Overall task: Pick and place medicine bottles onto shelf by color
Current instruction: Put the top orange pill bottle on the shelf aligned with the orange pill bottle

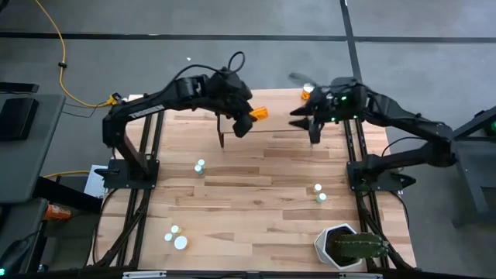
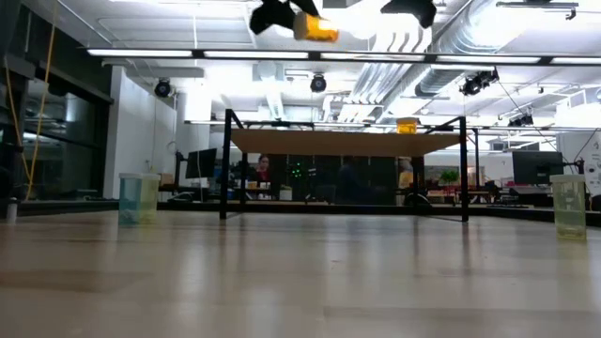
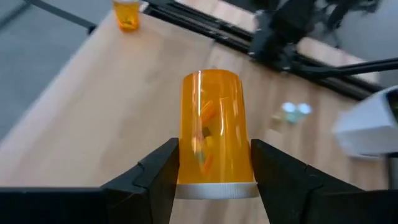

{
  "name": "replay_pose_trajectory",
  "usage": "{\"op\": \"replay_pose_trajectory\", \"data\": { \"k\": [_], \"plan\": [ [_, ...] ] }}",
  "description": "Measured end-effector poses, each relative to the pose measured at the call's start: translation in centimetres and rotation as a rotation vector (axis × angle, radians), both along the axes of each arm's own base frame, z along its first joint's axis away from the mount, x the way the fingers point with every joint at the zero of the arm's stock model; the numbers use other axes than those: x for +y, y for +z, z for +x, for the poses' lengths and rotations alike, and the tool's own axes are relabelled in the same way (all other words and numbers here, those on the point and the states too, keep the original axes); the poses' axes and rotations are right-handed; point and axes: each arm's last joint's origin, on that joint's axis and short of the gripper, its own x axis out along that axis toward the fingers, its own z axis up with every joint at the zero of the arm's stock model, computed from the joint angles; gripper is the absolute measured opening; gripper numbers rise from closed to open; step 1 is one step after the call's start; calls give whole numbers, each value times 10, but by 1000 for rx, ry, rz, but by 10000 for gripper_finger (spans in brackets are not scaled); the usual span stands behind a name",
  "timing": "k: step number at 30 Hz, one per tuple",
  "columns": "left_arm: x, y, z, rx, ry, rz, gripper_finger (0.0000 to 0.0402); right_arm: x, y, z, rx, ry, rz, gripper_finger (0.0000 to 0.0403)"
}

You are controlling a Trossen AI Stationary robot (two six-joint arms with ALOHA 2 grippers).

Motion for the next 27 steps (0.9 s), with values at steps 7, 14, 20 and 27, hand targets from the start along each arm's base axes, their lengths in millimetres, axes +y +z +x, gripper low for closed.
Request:
{"op": "replay_pose_trajectory", "data": {
  "k": [7,14,20,27],
  "plan": [
    [-4,5,-6,-41,-15,-115,179,22,-7,39,243,102,-458,305],
    [-5,5,-6,-46,-19,-133,179,33,-11,73,309,81,-749,318],
    [-3,5,-7,-49,-9,-142,179,45,-10,93,280,83,-883,319],
    [-3,5,-6,-48,-7,-141,179,56,-16,106,296,101,-995,318]
  ]
}}
